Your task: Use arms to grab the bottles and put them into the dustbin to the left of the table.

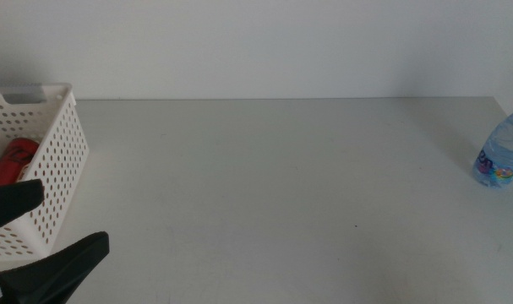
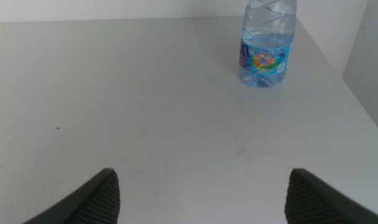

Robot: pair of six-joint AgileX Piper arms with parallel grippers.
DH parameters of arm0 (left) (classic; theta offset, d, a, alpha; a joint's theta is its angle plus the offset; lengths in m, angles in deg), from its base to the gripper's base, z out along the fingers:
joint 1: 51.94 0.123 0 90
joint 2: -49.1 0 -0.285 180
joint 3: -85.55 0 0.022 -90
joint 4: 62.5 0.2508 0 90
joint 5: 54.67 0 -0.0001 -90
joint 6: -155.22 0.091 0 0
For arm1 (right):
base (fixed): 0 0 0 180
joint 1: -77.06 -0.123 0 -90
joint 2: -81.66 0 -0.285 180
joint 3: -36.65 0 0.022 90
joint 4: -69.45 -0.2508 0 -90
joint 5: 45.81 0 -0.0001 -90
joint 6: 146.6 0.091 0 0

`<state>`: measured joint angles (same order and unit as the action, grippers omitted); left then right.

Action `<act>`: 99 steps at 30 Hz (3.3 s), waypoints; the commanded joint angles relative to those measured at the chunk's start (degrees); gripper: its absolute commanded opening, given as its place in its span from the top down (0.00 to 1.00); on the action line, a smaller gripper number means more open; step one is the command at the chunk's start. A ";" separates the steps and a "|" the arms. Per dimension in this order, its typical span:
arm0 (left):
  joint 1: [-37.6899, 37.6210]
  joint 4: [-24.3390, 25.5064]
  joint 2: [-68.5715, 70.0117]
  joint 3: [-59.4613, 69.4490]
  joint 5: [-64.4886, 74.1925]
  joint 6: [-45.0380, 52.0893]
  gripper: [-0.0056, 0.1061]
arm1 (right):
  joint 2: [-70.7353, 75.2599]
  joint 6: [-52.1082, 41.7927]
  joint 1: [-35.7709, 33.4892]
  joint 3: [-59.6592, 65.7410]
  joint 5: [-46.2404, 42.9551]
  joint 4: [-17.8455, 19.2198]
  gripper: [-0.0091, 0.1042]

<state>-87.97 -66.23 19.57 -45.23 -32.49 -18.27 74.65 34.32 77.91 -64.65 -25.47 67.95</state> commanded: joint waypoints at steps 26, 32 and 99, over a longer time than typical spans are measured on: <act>-0.33 -0.15 -0.35 -1.47 -4.64 -0.90 0.11 | -56.03 -0.92 0.28 -0.40 -71.70 7.18 0.32; -0.33 -0.15 -0.35 -1.47 -4.64 -0.90 0.11 | -65.31 -0.92 0.28 -0.40 -84.56 6.32 0.32; -0.33 -0.15 -0.35 -1.47 -4.64 -0.90 0.11 | -117.60 -24.21 0.34 -46.21 -96.32 -22.88 0.35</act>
<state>-87.97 -66.19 19.57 -45.19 -32.49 -18.28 -45.13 11.86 77.91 -109.49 -111.29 45.88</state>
